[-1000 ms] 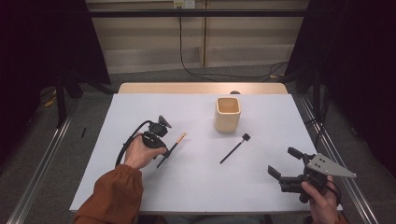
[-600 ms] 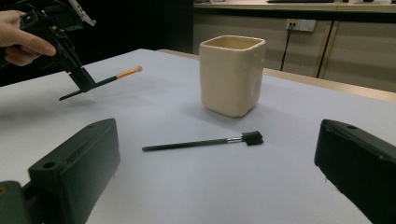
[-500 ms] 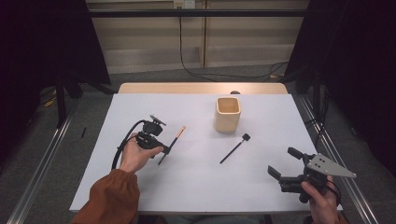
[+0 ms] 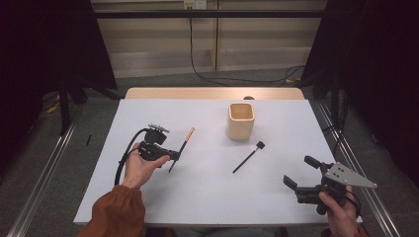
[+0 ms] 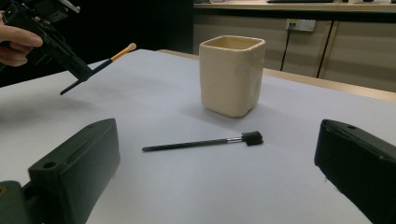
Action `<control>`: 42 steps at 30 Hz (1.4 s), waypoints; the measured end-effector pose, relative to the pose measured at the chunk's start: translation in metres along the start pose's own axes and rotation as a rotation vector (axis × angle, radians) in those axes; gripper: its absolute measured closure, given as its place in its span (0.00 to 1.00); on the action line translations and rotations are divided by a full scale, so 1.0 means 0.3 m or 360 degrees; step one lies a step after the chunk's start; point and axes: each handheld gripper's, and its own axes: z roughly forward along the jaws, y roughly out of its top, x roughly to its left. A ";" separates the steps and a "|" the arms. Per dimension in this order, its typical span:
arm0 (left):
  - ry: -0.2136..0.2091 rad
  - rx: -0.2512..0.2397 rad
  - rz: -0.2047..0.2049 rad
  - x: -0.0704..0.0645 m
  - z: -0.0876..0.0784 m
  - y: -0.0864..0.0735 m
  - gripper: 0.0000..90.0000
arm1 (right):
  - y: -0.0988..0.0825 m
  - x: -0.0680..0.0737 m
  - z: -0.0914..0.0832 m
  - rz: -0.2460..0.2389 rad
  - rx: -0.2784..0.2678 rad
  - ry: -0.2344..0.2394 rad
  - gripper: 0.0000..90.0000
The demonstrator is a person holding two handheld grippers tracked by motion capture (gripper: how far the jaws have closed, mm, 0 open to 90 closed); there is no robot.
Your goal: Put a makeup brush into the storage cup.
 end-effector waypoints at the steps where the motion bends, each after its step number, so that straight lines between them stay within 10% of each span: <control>1: 0.0004 -0.0030 -0.0015 -0.003 -0.001 -0.003 0.94 | 0.000 0.000 0.000 0.0001 0.0000 0.0000 0.00; 42: -0.0028 -0.0666 0.0118 -0.034 -0.093 -0.099 0.94 | 0.000 0.002 0.002 0.0012 0.0003 0.0006 0.00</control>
